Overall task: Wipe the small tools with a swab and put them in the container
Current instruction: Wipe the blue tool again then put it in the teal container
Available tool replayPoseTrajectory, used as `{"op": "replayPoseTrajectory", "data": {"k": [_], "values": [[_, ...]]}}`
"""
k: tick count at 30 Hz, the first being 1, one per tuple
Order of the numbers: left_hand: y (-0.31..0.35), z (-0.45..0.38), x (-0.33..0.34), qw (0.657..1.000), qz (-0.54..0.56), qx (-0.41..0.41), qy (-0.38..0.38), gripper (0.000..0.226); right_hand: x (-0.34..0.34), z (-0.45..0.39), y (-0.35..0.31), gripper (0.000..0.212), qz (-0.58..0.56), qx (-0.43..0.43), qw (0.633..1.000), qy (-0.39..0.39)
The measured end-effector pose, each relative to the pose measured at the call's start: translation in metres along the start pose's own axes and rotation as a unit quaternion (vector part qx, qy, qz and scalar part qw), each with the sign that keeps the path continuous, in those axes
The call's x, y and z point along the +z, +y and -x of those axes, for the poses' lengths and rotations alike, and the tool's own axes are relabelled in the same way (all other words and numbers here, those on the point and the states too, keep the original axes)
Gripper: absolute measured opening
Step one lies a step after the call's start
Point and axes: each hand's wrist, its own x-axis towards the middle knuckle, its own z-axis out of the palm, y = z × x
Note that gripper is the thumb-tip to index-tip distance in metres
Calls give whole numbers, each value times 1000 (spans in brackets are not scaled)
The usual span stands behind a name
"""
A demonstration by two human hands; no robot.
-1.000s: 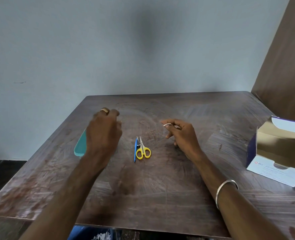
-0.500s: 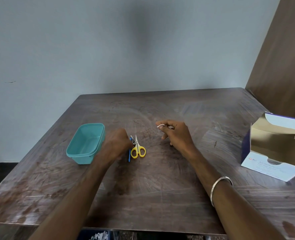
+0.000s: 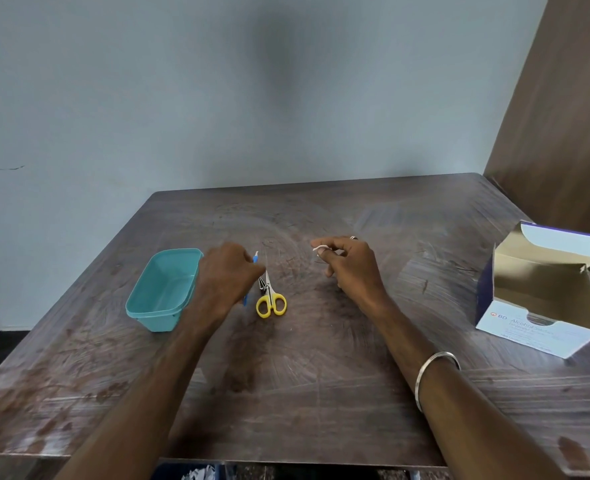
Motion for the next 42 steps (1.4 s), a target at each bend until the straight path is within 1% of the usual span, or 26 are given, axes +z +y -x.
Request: {"op": "replayPoseTrajectory", "data": {"k": [2, 5, 10, 13, 15, 18, 23, 25, 28, 30, 36, 40, 42], "values": [[5, 4, -2, 998, 51, 14, 24, 20, 1, 0, 0, 17, 5, 1, 1000, -2], [11, 8, -3, 989, 142, 22, 33, 12, 0, 1, -1, 18, -13, 5, 1000, 1], [20, 7, 8, 961, 277, 24, 9, 15, -4, 4, -8, 16, -131, 26, 991, -7], [25, 4, 18, 941, 338, 21, -7, 20, -5, 4, -8, 12, -169, 29, 985, -24], [27, 3, 24, 932, 362, 22, -16, 23, -6, 3, -7, 12, -168, 24, 985, -26], [31, 3, 32, 928, 368, 38, -30, 27, -6, 2, -6, 14, -167, 9, 985, -32], [34, 2, 44, 921, 383, 60, -32, 29, -7, 0, -4, 28, -173, 12, 984, -34], [34, 2, 48, 916, 394, 67, -29, 29, -7, -1, -3, 21, -157, 15, 987, -37], [33, 4, 50, 915, 398, 73, 1, 28, -8, -1, -2, 4, -85, -4, 995, -42], [30, 4, 50, 916, 391, 82, 19, 25, -8, -2, -2, 12, -47, -26, 997, -52], [21, 3, 49, 922, 362, 131, 35, 20, -7, -3, 1, 13, 32, -76, 993, -90], [19, 4, 52, 932, 307, 175, 84, 5, -8, -4, 3, 16, 40, -75, 992, -95], [17, 4, 53, 933, 277, 201, 111, 5, -8, -5, 4, 18, 36, -69, 992, -101]]}}
